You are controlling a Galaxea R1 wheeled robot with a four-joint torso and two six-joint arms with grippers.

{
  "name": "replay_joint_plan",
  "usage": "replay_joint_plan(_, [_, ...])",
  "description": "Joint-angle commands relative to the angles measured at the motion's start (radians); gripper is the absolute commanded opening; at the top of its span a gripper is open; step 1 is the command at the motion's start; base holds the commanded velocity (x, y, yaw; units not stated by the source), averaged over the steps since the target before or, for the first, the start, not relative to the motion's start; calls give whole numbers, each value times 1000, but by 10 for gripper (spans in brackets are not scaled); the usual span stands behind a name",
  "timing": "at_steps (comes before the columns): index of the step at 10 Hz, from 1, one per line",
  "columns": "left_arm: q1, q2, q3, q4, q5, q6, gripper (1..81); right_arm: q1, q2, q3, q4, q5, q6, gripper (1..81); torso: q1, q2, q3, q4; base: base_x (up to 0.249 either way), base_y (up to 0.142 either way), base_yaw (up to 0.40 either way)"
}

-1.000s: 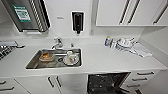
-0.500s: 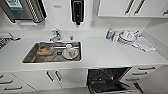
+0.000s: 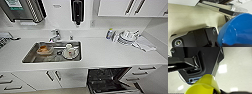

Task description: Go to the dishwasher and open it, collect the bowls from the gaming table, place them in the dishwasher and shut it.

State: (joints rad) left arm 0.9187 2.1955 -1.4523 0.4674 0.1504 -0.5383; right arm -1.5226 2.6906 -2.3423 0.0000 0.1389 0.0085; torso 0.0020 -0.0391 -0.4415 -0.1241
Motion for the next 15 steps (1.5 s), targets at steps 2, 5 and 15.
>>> replay_joint_plan(2, [-301, 38, 133, -7, 341, -86, 10, -5, -29, 9, -2, -67, 2, 10, 0, 0, -100, 0, 0, 0, 0])
replay_joint_plan(5, [-490, 101, 188, -3, 526, -166, 10, -3, -26, 11, 0, -65, 2, 10, 0, 1, -102, 0, 0, 0, 0])
replay_joint_plan(15, [-714, 486, 117, 385, 534, -603, 10, 8, -19, 12, 6, -53, 2, 10, 2, 2, -119, 0, 0, 0, 0])
